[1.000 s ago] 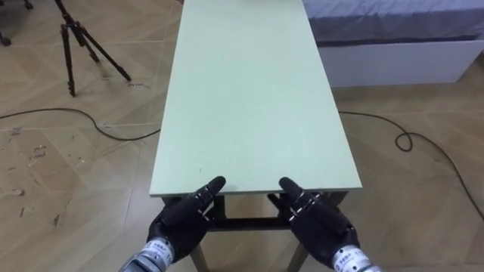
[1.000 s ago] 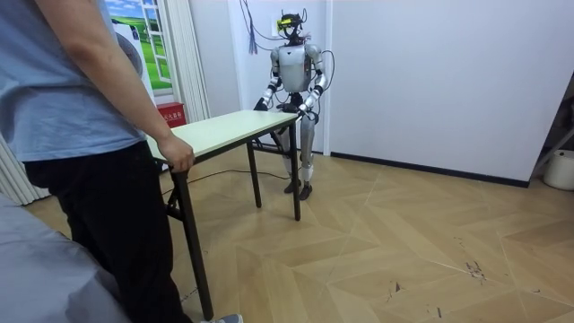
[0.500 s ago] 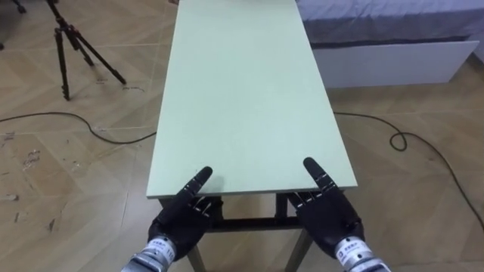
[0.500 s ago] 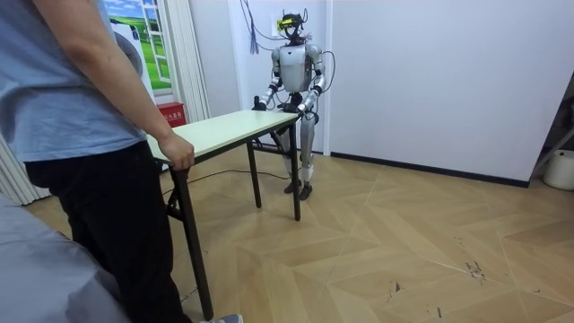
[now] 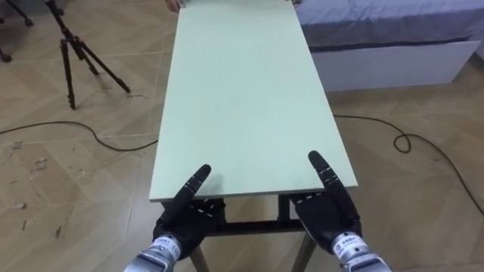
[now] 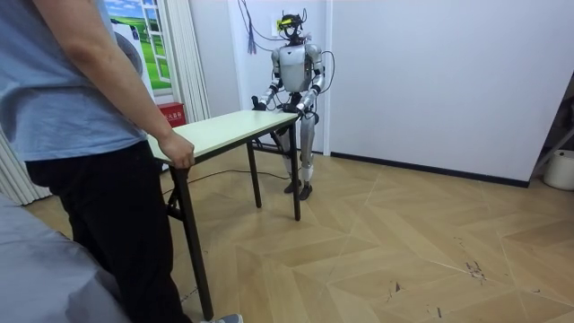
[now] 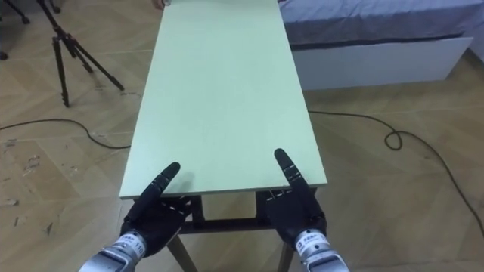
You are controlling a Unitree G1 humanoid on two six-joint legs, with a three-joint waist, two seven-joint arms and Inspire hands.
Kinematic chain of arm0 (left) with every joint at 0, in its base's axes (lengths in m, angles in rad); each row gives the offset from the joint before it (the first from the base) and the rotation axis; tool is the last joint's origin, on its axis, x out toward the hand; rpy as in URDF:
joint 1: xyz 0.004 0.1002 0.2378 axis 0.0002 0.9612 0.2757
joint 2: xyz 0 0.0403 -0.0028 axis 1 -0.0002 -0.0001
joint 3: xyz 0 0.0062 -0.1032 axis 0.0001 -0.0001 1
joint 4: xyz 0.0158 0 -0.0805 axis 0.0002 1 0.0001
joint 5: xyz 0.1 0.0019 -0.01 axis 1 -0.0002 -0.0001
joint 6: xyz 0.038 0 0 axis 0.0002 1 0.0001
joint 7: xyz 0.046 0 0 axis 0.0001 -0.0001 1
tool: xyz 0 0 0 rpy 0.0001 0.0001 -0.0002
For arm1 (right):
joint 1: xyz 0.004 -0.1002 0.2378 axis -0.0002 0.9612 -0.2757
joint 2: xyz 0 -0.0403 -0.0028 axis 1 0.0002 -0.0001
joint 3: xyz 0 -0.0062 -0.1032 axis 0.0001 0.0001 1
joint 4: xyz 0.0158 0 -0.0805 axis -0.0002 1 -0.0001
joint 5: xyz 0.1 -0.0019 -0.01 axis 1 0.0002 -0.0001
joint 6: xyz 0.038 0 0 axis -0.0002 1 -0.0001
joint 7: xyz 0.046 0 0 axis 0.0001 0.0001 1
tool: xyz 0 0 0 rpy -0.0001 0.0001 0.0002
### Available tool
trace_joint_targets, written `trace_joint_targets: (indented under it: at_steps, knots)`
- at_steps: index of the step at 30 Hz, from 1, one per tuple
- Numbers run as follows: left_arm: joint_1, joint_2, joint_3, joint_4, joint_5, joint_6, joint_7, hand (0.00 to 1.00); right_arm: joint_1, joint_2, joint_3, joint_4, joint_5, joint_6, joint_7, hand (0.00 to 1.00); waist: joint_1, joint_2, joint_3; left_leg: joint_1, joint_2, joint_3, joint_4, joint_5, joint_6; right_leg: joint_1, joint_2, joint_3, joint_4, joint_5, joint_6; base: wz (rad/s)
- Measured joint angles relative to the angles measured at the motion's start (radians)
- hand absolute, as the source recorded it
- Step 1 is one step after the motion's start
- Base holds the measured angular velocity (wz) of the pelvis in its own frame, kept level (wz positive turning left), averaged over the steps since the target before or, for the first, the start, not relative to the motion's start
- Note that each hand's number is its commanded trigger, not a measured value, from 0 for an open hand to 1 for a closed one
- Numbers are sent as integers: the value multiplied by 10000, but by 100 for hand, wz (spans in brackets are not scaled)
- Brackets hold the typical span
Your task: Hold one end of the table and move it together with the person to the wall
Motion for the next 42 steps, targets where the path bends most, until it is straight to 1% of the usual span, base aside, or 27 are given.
trace_joint_targets:
  at_steps: [1, 3, 6, 7, 8, 9, 11, 13, 14, 19, 22, 36, 39, 42]
  knots:
    - [-19, -1, 0, -10, -2, 0, 77, 100, 0, 4, -3, -16, 19, -2, -13, 100, 1, 0, 0, -7, 0, 0, -4, 0, 0, -9, 1, 1, 2, 0, 0, 0]
    - [-47, -20, 1, -20, 1, 0, 169, 100, -2, 15, -5, -69, 27, -17, -97, 100, 5, -1, 1, -25, 0, 0, -4, 0, 0, -28, 1, -4, 7, 0, 0, 0]
    - [-63, -70, 1, -125, 1, -15, 399, 100, -33, 103, -4, -114, 31, -163, -243, 100, 31, -5, 3, -35, -1, 1, -7, 0, 0, -44, 2, 5, 12, 0, 0, 0]
    - [-82, -116, 2, -166, 0, -52, 511, 100, -87, 136, 0, -114, 32, -233, -316, 100, 57, -6, 4, -44, -1, 3, -15, 0, 0, -60, 2, 6, 13, 0, 0, 0]
    - [-89, -220, 2, -251, -2, -162, 670, 100, -98, 180, 1, -114, 26, -313, -363, 100, 94, -7, 4, -69, -1, 3, -12, 1, 0, -82, 1, 7, 19, 0, 0, 0]
    - [-89, -330, 1, -386, -3, -231, 843, 100, -106, 235, 1, -109, -11, -457, -673, 100, 178, -10, 7, -112, -2, 4, -7, 1, 1, -126, 1, 11, 21, 0, 0, 0]
    - [-89, -448, -10, -628, -2, -238, 1048, 100, -106, 277, -3, -105, -39, -668, -1035, 100, 271, -33, 26, -219, -2, 1, 11, 2, 1, -203, -2, 6, 11, 0, 0, 2]
    - [-74, -534, -14, -756, -25, -241, 1060, 100, -107, 276, -9, -101, -42, -760, -1350, 100, 345, -25, 41, -284, -10, -54, 30, 3, 0, -200, -7, -9, 6, 0, 0, 11]
    - [-55, -613, -22, -917, -193, -248, 1059, 100, -104, 276, -3, -101, -39, -848, -1453, 100, 452, -28, 51, -302, -13, -89, 33, 5, -1, -206, -7, -9, -7, 0, 0, 11]
    - [-62, -685, -93, -1020, -238, -356, 1243, 100, -108, 398, 18, -103, -168, -1080, -1522, 100, 480, -51, 70, -304, -17, -109, 36, 7, -4, -195, -7, -11, -18, 0, 0, 1]
    - [-67, -675, -121, -1019, -94, -472, 1271, 100, -123, 451, 18, -103, -195, -1081, -1562, 100, 483, -61, 77, -315, -21, -104, 34, 6, -3, -218, -15, -1, -17, 0, 0, 0]
    - [-48, -672, -115, -1012, 81, -474, 1166, 100, -155, 470, 10, -112, -279, -1078, -1580, 100, 472, -48, 74, -376, -18, -107, -20, 6, -3, -306, 1, 7, -1, 0, 0, 0]
    - [29, -676, -105, -1034, 197, -476, 1034, 100, -115, 485, 12, -170, -432, -1080, -1568, 100, 479, -43, 69, -375, -14, -105, -60, 6, -3, -378, 8, -9, 6, 0, 0, 0]
    - [271, -685, -118, -1280, 353, -526, 965, 100, 36, 527, 13, -313, -471, -1081, -1488, 100, 465, -52, 59, -386, -13, -97, -86, 6, -3, -371, 12, 1, 14, 0, 0, 0]
